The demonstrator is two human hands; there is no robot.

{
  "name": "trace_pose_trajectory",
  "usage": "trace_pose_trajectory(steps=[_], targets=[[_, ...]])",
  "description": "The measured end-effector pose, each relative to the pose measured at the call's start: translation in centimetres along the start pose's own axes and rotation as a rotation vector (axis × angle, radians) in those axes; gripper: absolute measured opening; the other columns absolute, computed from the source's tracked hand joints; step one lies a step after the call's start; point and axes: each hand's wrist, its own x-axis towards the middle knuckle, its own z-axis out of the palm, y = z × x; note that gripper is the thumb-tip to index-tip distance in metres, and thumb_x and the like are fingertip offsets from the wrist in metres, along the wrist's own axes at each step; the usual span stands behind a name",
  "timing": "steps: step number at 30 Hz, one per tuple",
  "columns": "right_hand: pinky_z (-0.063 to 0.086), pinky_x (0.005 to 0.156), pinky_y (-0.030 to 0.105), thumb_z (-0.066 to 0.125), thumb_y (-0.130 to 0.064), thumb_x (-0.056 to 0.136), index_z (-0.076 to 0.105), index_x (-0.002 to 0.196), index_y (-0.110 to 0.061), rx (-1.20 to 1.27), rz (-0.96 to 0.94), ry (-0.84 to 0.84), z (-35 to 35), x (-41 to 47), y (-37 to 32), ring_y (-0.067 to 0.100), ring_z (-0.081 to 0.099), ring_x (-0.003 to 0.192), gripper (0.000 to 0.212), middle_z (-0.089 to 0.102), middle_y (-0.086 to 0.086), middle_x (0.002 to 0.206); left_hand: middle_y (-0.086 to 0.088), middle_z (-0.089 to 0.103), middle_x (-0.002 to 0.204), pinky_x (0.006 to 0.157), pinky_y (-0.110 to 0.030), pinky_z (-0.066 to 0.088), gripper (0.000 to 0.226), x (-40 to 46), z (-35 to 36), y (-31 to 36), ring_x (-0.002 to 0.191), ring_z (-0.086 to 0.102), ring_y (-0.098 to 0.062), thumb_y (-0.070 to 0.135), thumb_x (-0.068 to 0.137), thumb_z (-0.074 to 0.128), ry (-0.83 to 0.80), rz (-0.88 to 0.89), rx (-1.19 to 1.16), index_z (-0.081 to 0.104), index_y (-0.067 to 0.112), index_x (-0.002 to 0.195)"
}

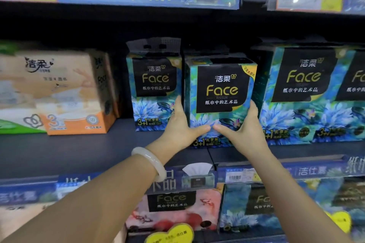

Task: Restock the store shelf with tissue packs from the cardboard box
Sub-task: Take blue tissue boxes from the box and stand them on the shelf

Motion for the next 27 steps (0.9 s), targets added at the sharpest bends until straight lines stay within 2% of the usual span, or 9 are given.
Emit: trace_pose_trajectory(steps=[2, 4, 6, 10, 14, 18, 20, 24, 27], targets=[[0.028, 0.112, 0.036, 0.08, -0.033, 0.071, 0.0, 0.151, -0.017, -0.099, -0.018, 0.078, 0.3, -0.9, -0.8, 0.021, 0.021, 0.143, 0.114, 0.017, 0.006, 0.156, 0.0, 0.008, 0.16, 0.115, -0.033, 0.02, 0.113, -1.1, -0.7, 0.1, 0.146, 0.014, -0.018, 0.034, 0.079, 0.074, 0.001, 0.047, 0.051, -0.013, 0.023, 0.15], [0.018, 0.117, 0.043, 0.078, -0.035, 0.072, 0.0, 0.151, -0.016, -0.205, -0.091, 0.15, 1.1, -2.2, -2.0, 0.025, 0.006, 0.147, 0.113, 0.007, 0.012, 0.159, 0.003, 0.005, 0.161, 0.115, -0.033, 0.021, 0.113, -2.6, -1.6, 0.1, 0.147, 0.012, -0.017, 0.035, 0.079, 0.073, -0.012, 0.089, 0.091, -0.014, 0.024, 0.149], [0.015, 0.116, 0.044, 0.077, -0.036, 0.074, 0.002, 0.151, -0.017, -0.258, -0.155, 0.157, 2.5, -4.0, -3.6, 0.026, 0.002, 0.147, 0.109, 0.001, 0.014, 0.159, 0.004, 0.005, 0.16, 0.114, -0.033, 0.022, 0.111, -4.6, -3.0, -0.3, 0.147, 0.012, -0.016, 0.035, 0.08, 0.072, -0.02, 0.108, 0.126, -0.014, 0.027, 0.149], [0.015, 0.116, 0.044, 0.073, -0.036, 0.077, 0.003, 0.151, -0.02, -0.253, -0.246, 0.022, 6.7, -8.1, -8.0, 0.026, -0.001, 0.147, 0.103, -0.005, 0.011, 0.159, 0.003, 0.007, 0.16, 0.106, -0.015, 0.012, 0.104, -10.4, -7.6, -3.0, 0.146, 0.008, -0.009, 0.032, 0.081, 0.072, 0.034, 0.156, 0.207, -0.005, 0.024, 0.151], [0.02, 0.115, 0.045, 0.072, -0.035, 0.08, 0.005, 0.151, -0.025, -0.204, -0.264, -0.145, 12.5, -14.0, -13.0, 0.024, 0.002, 0.147, 0.098, -0.006, 0.005, 0.16, -0.004, 0.014, 0.158, 0.109, -0.02, 0.018, 0.104, -18.1, -14.5, -7.4, 0.146, 0.014, -0.015, 0.028, 0.077, 0.076, 0.167, 0.066, 0.224, 0.003, 0.02, 0.151], [0.018, 0.115, 0.042, 0.072, -0.035, 0.08, 0.011, 0.151, -0.019, -0.168, -0.352, -0.376, 20.7, -22.5, -17.3, 0.026, 0.003, 0.147, 0.095, -0.002, 0.012, 0.159, -0.004, 0.016, 0.158, 0.109, -0.023, 0.021, 0.1, -27.1, -22.2, -13.4, 0.145, 0.017, -0.016, 0.031, 0.078, 0.074, 0.274, -0.122, 0.255, 0.008, 0.017, 0.151], [0.015, 0.116, 0.039, 0.071, -0.032, 0.081, 0.01, 0.151, -0.021, -0.163, -0.363, -0.537, 25.1, -27.5, -18.6, 0.023, -0.002, 0.148, 0.094, -0.006, 0.008, 0.16, -0.004, 0.017, 0.158, 0.107, -0.024, 0.024, 0.1, -32.1, -25.6, -17.2, 0.144, 0.019, -0.017, 0.03, 0.079, 0.074, 0.306, -0.263, 0.255, 0.007, 0.018, 0.152], [0.018, 0.117, 0.04, 0.069, -0.031, 0.084, 0.004, 0.151, -0.028, -0.205, -0.33, -0.864, 33.3, -37.1, -19.5, 0.021, -0.004, 0.148, 0.094, -0.015, -0.001, 0.159, -0.007, 0.021, 0.157, 0.11, -0.031, 0.026, 0.097, -42.9, -30.2, -24.6, 0.145, 0.02, -0.022, 0.03, 0.08, 0.073, 0.35, -0.53, 0.278, 0.01, 0.013, 0.151], [0.019, 0.117, 0.042, 0.067, -0.033, 0.086, -0.001, 0.151, -0.028, -0.269, -0.307, -1.085, 38.3, -43.5, -19.0, 0.024, -0.006, 0.148, 0.094, -0.018, 0.001, 0.159, -0.012, 0.028, 0.154, 0.108, -0.036, 0.032, 0.096, -50.0, -31.9, -29.8, 0.141, 0.029, -0.027, 0.027, 0.078, 0.075, 0.38, -0.741, 0.236, 0.014, 0.01, 0.15]])
